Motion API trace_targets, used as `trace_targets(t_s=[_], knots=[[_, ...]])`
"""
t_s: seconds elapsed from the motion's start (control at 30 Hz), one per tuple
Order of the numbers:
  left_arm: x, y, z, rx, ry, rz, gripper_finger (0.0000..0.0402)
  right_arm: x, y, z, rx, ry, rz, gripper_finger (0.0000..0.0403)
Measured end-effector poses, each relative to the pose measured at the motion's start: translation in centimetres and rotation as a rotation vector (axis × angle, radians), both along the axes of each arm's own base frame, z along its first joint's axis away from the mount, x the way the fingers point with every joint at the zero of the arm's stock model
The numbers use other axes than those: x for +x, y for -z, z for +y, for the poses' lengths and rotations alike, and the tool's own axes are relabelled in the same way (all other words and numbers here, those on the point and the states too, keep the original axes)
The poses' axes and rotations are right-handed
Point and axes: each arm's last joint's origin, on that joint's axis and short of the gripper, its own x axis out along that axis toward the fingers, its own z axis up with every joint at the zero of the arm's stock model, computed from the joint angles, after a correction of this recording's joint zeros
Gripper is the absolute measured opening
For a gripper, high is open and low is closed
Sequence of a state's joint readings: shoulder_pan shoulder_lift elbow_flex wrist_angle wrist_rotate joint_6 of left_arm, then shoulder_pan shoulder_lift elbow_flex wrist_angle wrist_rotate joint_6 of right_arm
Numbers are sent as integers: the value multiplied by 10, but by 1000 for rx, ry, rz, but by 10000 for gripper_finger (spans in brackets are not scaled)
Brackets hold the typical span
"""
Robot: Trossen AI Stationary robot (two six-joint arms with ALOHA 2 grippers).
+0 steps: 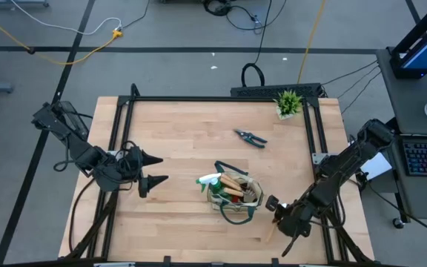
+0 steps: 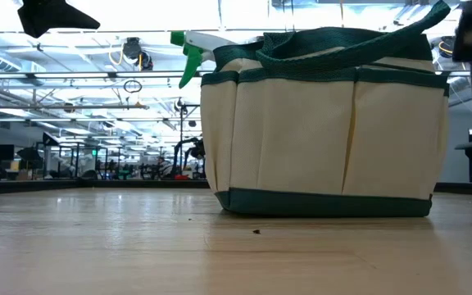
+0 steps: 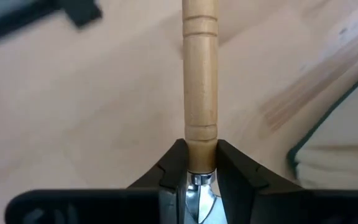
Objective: Pick & Place Garden tools in Gardening bag
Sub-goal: Put the brown trowel into the gardening bag
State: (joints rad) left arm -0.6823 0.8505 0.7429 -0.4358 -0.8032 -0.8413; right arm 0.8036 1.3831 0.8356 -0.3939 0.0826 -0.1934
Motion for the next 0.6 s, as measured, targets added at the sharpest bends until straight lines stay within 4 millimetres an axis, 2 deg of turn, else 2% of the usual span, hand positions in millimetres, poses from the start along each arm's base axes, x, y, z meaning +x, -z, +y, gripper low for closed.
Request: trace_targets(t_s=[0.33, 0.6], knots=[[2, -4, -2, -5, 11, -36, 379, 18, -46, 15, 136, 104, -112, 55], [3, -8, -3, -20, 17, -72, 370, 43, -91, 16, 284, 216, -286, 55]])
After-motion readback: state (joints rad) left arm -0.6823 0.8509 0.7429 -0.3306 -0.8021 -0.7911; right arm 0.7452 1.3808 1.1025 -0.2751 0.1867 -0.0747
